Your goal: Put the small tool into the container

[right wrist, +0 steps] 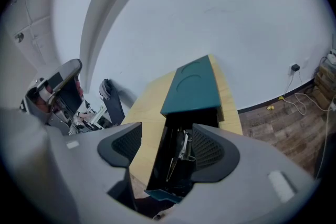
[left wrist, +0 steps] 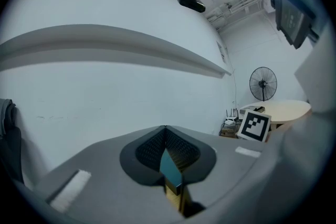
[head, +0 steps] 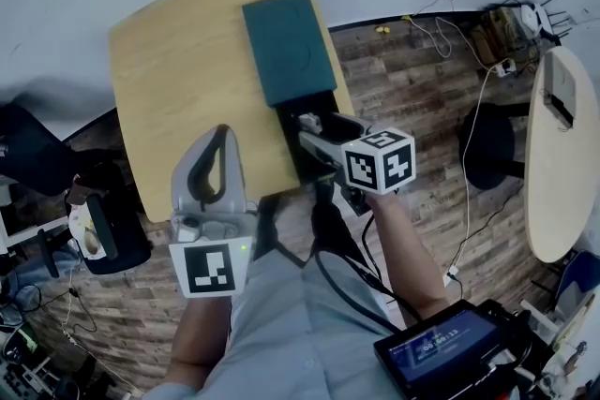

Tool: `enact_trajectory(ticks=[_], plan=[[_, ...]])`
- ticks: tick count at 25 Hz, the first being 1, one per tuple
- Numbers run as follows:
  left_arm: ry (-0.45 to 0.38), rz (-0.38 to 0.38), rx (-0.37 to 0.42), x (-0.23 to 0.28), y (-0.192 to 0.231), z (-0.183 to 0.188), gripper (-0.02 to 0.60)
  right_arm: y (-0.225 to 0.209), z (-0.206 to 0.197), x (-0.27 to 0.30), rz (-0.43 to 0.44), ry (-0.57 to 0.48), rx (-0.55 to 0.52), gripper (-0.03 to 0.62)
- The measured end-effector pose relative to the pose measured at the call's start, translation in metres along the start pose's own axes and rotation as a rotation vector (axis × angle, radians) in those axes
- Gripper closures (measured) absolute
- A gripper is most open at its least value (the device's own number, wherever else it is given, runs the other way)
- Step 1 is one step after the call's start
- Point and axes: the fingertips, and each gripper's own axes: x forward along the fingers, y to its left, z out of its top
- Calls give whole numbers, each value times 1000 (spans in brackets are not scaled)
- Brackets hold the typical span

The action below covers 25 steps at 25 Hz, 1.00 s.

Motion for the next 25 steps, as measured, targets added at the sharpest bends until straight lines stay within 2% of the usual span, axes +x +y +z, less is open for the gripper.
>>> enact_trajectory(ticks=[4, 9, 11, 14, 18, 25], plan=[[-69, 12, -32, 2, -6, 30, 571, 30, 39, -43, 16, -144, -56, 293], [-175, -16, -38, 1, -30, 80, 571, 82, 91, -107, 10, -352, -226, 309], [-222, -22, -6, 0, -38, 99, 571, 97, 112, -133, -21, -461, -301, 350], [-293, 0, 3, -4, -46, 126, 571, 111, 139, -170, -79, -611, -384, 454], [-368, 7, 32, -10, -66, 151, 571, 118, 155, -210, -157, -744, -453, 579], [-375, 5, 37, -9, -77, 157, 571, 124, 157, -240, -230, -860, -520, 592]])
